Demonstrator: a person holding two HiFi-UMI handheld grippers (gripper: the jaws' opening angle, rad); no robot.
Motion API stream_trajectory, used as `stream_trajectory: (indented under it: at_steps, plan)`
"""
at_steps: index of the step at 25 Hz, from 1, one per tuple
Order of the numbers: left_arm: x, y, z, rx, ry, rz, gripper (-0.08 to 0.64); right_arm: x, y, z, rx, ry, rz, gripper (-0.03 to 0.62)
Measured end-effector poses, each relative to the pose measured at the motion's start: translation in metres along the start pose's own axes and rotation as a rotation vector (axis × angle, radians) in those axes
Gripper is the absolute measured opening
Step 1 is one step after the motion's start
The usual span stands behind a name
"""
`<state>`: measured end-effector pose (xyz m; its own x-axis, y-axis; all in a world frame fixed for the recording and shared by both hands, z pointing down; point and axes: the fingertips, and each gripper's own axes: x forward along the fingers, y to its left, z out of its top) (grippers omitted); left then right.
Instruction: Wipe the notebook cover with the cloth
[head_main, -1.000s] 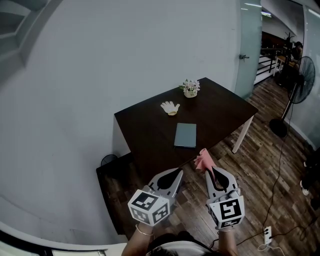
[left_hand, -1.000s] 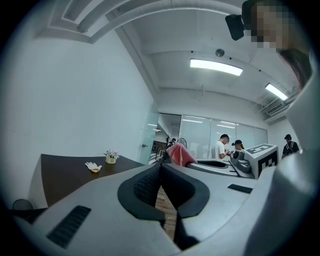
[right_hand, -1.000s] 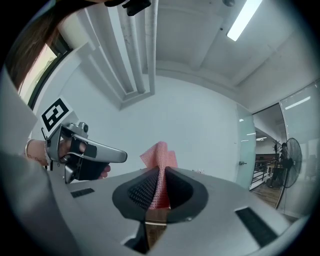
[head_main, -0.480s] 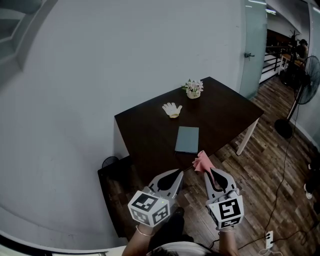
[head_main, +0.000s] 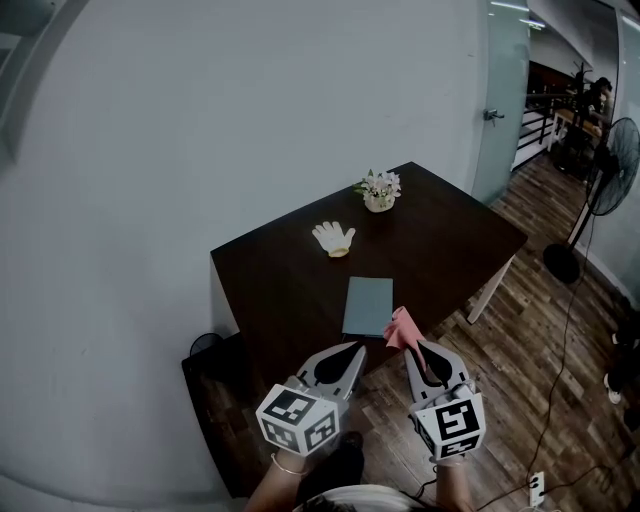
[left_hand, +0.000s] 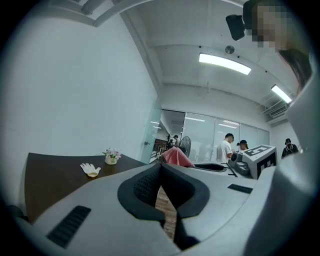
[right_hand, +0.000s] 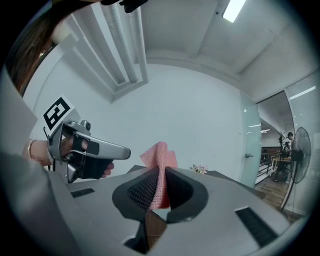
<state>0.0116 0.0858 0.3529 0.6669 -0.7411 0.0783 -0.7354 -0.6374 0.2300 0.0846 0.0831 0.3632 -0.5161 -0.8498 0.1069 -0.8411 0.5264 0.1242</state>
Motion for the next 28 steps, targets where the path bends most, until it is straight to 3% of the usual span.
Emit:
stream_trajectory:
  at_steps: [14,28]
  plan:
    - [0.074,0.113,0.02,-0.026,0.027,-0.035,0.018,0.139,-0.04,0.003,-0.011,0.058,-0.013,0.038]
    - [0.109,0.165,0.006,-0.069,0.063,-0.047,0.018,0.222,-0.043,-0.035,-0.09,0.172,0.026,0.038]
